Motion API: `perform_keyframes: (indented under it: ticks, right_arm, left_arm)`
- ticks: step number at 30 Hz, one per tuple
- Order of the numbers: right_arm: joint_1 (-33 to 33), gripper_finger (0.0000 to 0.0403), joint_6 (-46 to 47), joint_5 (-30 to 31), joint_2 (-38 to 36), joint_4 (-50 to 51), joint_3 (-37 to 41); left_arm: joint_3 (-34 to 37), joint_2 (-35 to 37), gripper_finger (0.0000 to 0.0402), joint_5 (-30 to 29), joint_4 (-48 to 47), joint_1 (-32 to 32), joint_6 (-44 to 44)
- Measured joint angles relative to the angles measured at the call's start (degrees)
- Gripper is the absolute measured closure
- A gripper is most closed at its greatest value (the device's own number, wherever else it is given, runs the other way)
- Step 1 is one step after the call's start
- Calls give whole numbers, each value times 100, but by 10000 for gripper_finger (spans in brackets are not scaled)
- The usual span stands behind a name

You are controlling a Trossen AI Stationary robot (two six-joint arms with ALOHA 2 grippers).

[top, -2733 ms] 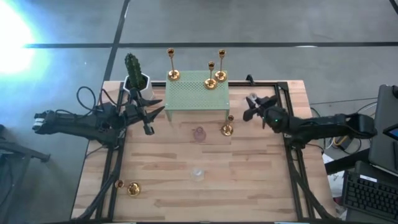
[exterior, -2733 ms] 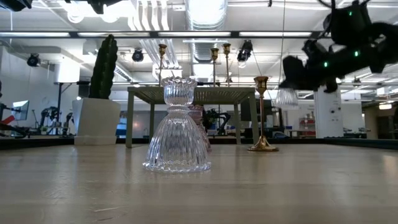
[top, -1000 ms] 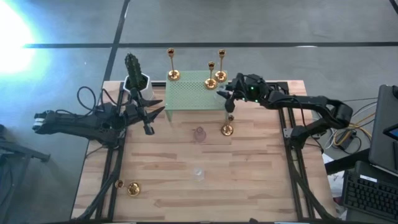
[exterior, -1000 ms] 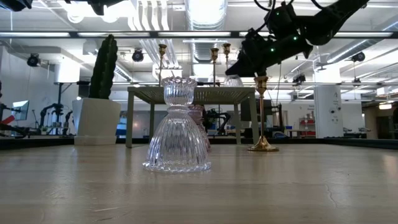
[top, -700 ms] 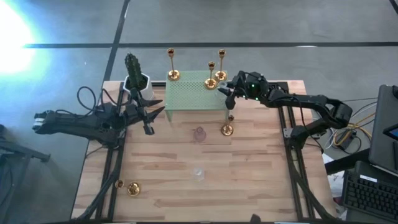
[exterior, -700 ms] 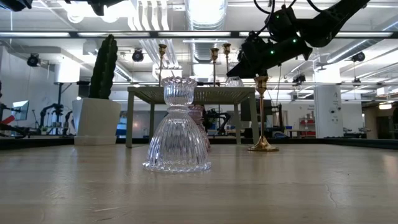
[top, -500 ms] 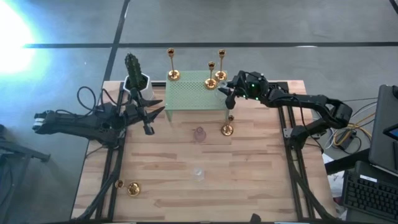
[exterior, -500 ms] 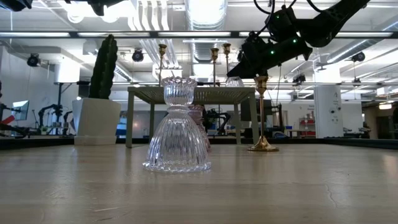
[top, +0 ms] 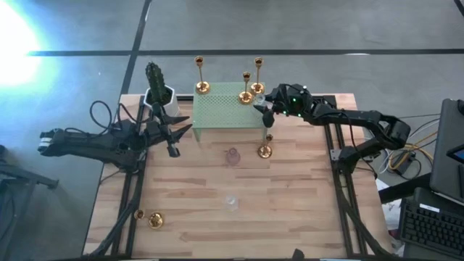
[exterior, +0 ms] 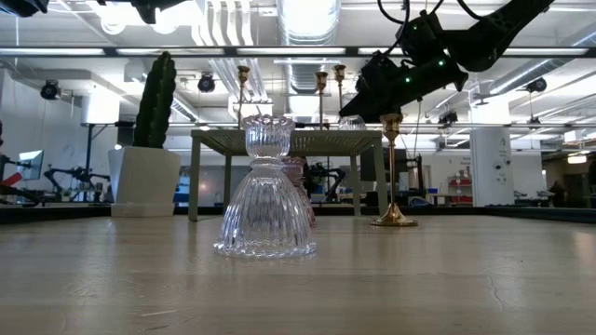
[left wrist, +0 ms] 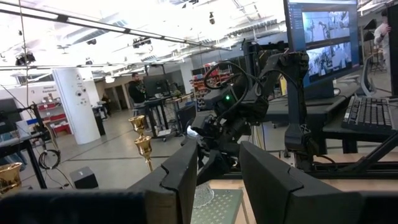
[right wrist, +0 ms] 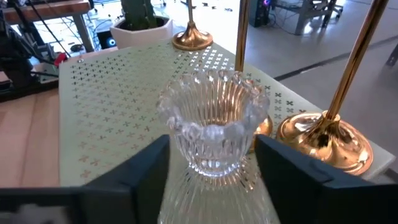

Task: Pick & Place candle stick holders
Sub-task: Put the transparent candle holder on the shelf, then put the gold candle holder on the shelf

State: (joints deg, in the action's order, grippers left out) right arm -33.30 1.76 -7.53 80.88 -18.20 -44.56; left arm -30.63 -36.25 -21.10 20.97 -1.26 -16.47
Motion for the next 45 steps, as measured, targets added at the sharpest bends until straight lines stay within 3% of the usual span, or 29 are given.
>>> perform_keyframes:
  ticks: [6, 14, 32, 45]
  right_arm:
    - [0, 93, -44, 0, -2, -26, -20]
    - [0, 56, -44, 2, -247, 96, -107]
    - [137, 76, -66, -11, -2373, 2236, -107]
    - [1588, 76, 249, -56, -3272, 2555, -105]
  left_arm:
    - [0, 0, 275, 0, 0, 0, 8]
    - [0, 0, 275, 2, 0, 1, 15]
    - [0, 0, 275, 2, 2, 1, 24]
    - [0, 15, 275, 3, 7, 1, 201]
